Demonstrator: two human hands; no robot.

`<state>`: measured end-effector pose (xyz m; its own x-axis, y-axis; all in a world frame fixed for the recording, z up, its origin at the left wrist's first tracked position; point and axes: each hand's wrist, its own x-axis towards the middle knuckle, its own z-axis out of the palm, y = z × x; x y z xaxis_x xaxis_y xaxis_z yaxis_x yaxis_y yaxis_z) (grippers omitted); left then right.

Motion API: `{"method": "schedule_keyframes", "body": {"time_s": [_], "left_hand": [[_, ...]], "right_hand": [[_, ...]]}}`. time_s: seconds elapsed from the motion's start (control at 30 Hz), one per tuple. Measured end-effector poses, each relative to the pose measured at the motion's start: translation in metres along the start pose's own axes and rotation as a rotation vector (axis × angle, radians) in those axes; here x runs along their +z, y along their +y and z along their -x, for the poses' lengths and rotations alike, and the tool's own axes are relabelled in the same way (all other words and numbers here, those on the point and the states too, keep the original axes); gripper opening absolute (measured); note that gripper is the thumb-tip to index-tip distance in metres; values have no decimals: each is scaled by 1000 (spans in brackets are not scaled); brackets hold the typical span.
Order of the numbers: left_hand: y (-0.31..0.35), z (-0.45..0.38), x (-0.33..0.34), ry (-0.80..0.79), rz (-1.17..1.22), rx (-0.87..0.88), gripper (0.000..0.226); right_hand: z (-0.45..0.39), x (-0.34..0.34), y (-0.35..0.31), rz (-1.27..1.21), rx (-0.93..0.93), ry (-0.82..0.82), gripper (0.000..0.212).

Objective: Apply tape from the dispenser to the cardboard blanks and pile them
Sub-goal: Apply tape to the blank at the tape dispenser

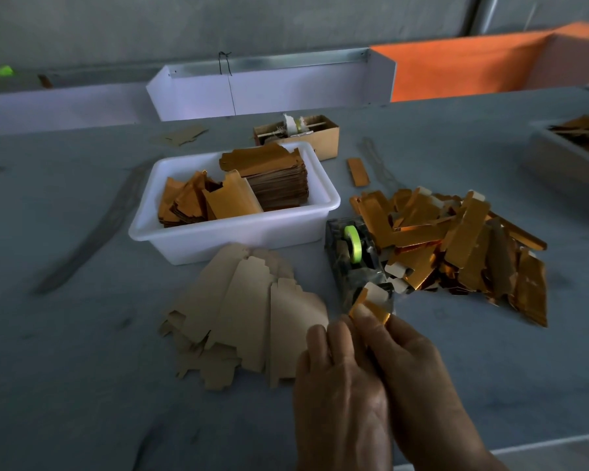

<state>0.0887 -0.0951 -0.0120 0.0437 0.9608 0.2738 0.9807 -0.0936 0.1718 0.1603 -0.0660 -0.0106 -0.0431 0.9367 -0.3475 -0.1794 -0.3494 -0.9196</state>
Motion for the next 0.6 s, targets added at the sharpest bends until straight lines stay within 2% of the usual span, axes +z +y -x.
{"method": "schedule_keyframes", "body": {"time_s": [0.03, 0.13, 0.2, 0.27, 0.37, 0.47, 0.53, 0.6], "left_hand": [[-1, 0, 0, -20, 29, -9, 26], [-10, 1, -4, -97, 255, -139, 48], [-20, -6, -8, -135, 564, -344, 27], [-33, -10, -8, -241, 945, -553, 6], [-44, -17, -13, -354, 1208, -652, 9], [-47, -23, -11, -199, 1307, -729, 18], [-51, -29, -10, -73, 1343, -783, 16], [-55, -34, -11, 14, 1419, -811, 17]], "right_hand": [[-1, -2, 1, 28, 4, 0, 21], [-4, -7, 0, 13, 15, -10, 16], [-6, -11, -1, -18, 9, -24, 18], [-7, -12, -3, -11, -19, -34, 18], [-6, -11, -8, 55, -79, -66, 18], [-14, -18, -20, 317, -269, 57, 20], [-28, -29, -30, 464, -383, 194, 10], [-44, -36, -37, 583, -420, 236, 15]]}}
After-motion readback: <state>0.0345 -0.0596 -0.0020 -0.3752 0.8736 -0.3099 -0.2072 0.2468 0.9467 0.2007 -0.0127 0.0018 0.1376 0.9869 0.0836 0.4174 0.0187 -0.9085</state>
